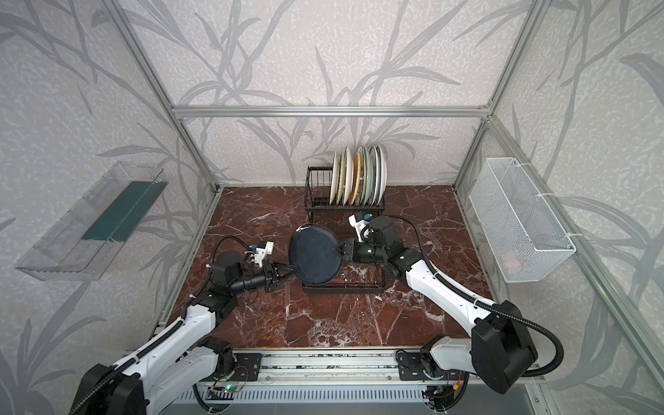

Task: Load plates into a dish rack
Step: Place the plate on the dish rack.

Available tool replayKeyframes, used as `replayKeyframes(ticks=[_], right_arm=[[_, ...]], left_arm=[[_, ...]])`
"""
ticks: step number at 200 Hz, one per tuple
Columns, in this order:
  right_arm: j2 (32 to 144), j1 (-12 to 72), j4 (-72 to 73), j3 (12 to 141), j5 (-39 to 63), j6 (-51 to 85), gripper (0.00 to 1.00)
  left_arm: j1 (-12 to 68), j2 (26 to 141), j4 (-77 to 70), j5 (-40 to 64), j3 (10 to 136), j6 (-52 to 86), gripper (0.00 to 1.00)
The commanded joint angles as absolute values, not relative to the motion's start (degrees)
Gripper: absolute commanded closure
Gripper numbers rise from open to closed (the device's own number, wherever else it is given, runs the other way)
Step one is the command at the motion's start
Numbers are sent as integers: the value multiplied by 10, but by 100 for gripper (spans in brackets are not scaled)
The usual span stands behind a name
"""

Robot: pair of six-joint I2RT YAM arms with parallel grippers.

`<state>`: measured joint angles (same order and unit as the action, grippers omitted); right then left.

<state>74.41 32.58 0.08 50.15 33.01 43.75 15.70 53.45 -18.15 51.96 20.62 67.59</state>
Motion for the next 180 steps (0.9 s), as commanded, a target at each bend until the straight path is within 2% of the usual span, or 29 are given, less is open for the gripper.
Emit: replayKeyframes(ticks=[1, 25, 44, 59, 64, 74, 90, 117, 134, 157, 180], right_arm=[[718, 335, 37, 489, 332, 468, 80], [716, 341, 64, 478, 322, 489, 89], [716, 344, 84, 474, 317, 502, 100], [707, 344, 94, 470, 304, 508, 100], [701, 343, 92, 470, 296, 507, 100], [683, 343, 75, 473, 268, 497, 100], [649, 343, 26, 484, 210, 479, 100], [609, 349, -50, 517, 162, 445, 100], [588, 364, -89, 540, 126, 419, 100], [567, 386, -122, 576, 74, 388, 100], [571, 419, -144, 631, 16, 343, 100]], left_arm=[[158, 539, -285, 527, 231, 683, 100], [158, 545, -292, 529, 230, 681, 100], [158, 549, -294, 530, 229, 678, 100], [158, 552, -289, 524, 227, 674, 100], [157, 552, -283, 520, 227, 670, 94], [156, 549, -255, 509, 230, 656, 72], [152, 529, -197, 487, 239, 624, 46], [143, 460, -97, 427, 248, 580, 12], [138, 418, -40, 375, 245, 559, 4], [138, 394, 45, 309, 246, 517, 3], [138, 401, 66, 305, 241, 493, 3]])
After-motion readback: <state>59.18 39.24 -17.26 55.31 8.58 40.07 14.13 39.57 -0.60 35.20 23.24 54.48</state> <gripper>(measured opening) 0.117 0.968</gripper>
